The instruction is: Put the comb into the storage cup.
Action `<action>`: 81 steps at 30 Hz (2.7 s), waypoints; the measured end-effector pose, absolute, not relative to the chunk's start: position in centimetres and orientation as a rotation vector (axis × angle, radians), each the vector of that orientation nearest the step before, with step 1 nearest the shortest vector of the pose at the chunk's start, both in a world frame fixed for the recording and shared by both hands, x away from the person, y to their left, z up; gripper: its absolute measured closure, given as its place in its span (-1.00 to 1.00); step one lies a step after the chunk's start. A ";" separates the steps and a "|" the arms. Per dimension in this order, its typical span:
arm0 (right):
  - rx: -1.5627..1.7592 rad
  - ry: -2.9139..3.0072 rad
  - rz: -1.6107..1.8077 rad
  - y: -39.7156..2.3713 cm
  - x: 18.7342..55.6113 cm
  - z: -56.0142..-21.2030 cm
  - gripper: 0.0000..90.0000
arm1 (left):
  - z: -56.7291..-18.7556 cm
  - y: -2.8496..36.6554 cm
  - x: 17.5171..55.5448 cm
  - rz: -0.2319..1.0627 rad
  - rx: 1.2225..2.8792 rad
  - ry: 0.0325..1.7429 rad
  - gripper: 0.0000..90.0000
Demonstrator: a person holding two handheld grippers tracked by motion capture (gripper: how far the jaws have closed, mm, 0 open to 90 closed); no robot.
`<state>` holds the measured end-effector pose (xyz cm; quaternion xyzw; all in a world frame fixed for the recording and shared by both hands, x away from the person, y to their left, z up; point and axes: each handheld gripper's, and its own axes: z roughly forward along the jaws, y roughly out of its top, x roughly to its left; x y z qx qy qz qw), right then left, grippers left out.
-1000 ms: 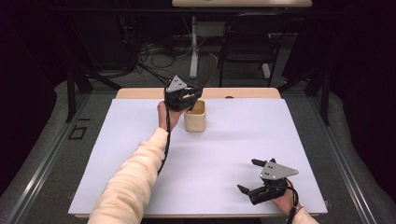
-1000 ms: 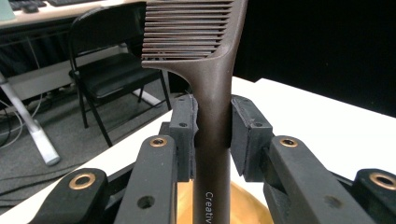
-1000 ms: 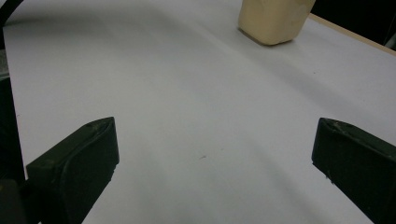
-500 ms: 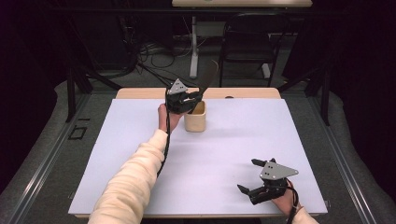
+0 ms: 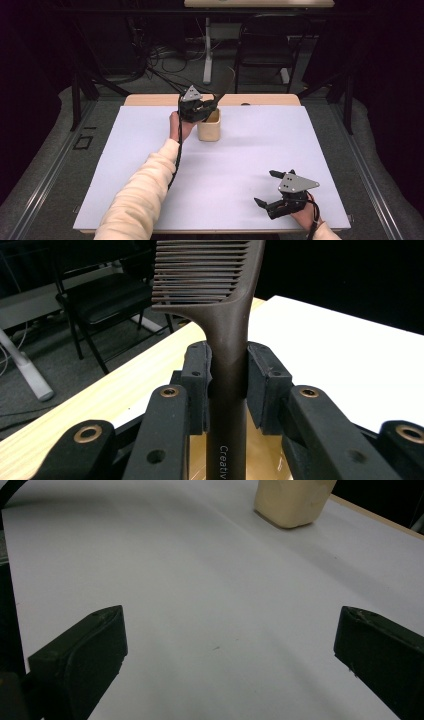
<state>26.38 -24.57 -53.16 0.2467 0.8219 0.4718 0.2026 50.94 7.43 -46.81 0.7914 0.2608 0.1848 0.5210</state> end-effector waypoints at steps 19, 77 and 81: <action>0.688 2.295 1.316 -24.6 26.4 -53.2 -1.00 | -47.1 7.3 51.1 0.437 1.931 0.621 0.59; 0.696 2.304 1.310 -24.6 26.4 -53.3 -1.00 | -45.4 12.3 43.9 0.471 2.065 0.766 -1.00; 0.695 2.303 1.308 -24.5 26.4 -53.3 -1.00 | -45.7 12.6 43.3 0.477 2.062 0.774 -1.00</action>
